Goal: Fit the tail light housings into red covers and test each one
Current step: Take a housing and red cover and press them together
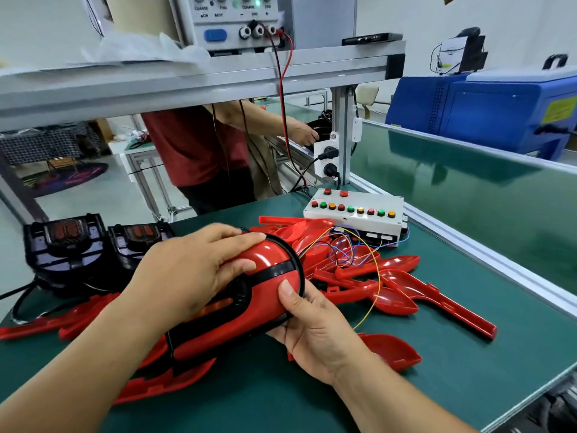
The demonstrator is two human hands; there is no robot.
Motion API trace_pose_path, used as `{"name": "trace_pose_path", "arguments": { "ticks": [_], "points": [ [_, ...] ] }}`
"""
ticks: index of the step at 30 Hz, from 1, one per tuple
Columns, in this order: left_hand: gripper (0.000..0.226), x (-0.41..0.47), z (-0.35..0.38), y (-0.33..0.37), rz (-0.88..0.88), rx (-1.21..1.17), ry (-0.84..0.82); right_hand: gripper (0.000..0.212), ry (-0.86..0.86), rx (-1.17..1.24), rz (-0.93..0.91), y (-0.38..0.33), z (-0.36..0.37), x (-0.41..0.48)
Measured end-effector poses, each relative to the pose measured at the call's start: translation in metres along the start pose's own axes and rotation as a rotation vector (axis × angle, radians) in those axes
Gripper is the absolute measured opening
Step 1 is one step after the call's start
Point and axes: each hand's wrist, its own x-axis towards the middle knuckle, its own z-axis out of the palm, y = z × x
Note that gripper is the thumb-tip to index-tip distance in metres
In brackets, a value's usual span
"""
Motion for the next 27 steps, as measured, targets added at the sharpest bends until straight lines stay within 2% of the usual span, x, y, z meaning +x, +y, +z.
{"name": "trace_pose_path", "arguments": {
  "ticks": [4,7,11,15,17,19,21,23,25,27],
  "points": [
    [0.07,-0.005,0.008,-0.006,-0.018,-0.041,-0.099,0.038,0.0,0.006,0.03,0.0,-0.002,0.0],
    [0.052,-0.011,0.012,-0.006,-0.015,-0.084,-0.102,0.054,0.028,-0.017,0.072,0.0,0.0,0.003],
    [0.049,-0.02,0.012,-0.004,-0.004,-0.08,-0.093,0.05,0.139,-0.131,0.047,-0.002,0.014,0.014],
    [0.052,-0.024,0.01,-0.001,0.017,-0.088,0.006,0.05,0.199,-0.124,-0.057,0.001,0.023,0.021],
    [0.055,-0.03,0.009,-0.01,-0.044,-0.102,0.028,0.047,0.231,-0.08,-0.084,0.002,0.025,0.024],
    [0.05,-0.044,0.008,-0.02,-0.161,-0.282,0.142,0.05,0.251,-0.026,-0.068,0.001,0.024,0.028],
    [0.03,-0.062,0.017,-0.026,-0.281,-0.588,0.335,0.053,0.266,-0.004,-0.051,-0.002,0.022,0.031],
    [0.015,-0.073,0.03,-0.022,-0.363,-0.772,0.434,0.056,0.242,-0.02,-0.043,-0.003,0.023,0.033],
    [0.01,-0.076,0.039,-0.017,-0.404,-0.793,0.469,0.058,0.202,-0.036,-0.031,0.0,0.026,0.034],
    [0.015,-0.076,0.041,-0.016,-0.393,-0.766,0.5,0.068,0.184,-0.045,-0.029,0.005,0.027,0.034]
  ]
}}
